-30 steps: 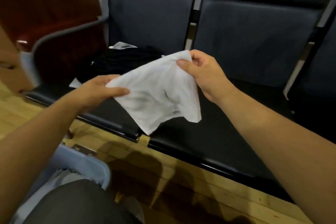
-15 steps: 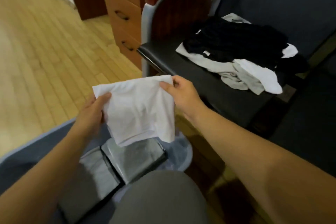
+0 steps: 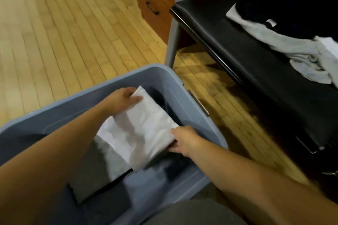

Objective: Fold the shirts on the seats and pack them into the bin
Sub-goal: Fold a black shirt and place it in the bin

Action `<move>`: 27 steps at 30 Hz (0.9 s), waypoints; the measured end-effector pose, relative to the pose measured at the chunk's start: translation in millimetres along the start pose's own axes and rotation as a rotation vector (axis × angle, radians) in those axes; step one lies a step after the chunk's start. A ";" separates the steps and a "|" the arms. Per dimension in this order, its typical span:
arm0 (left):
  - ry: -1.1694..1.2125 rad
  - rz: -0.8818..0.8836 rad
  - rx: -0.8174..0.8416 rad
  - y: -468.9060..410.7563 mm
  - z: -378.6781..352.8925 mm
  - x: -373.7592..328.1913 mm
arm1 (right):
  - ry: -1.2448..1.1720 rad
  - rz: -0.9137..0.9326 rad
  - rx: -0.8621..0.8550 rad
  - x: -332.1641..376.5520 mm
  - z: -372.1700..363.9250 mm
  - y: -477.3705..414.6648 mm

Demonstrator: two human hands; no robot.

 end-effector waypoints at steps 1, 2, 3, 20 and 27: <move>-0.077 -0.044 -0.006 -14.9 -7.1 -4.5 | 0.022 -0.041 -0.044 -8.0 4.2 -5.3; -0.114 -0.080 -0.040 -23.0 -12.3 -8.1 | 0.071 -0.066 -0.086 -12.6 7.7 -11.3; -0.120 -0.099 -0.091 -26.0 -17.5 -7.5 | 0.144 -0.085 -0.123 -15.7 12.2 -15.5; 0.213 -0.253 -0.170 -36.7 68.0 -168.2 | 0.265 0.508 0.055 147.4 26.3 184.4; 0.154 -0.432 -0.181 -66.4 75.1 -332.4 | 0.343 0.857 -0.460 224.2 169.1 285.3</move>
Point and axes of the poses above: each hand's wrist, its own y-axis away from the middle knuckle, its own z-axis out of the back of the hand, x = y × z, the point moved 10 cm from there along -y, towards the middle knuckle, and after that the axes turned 13 degrees about -z, right-handed, at the moved point
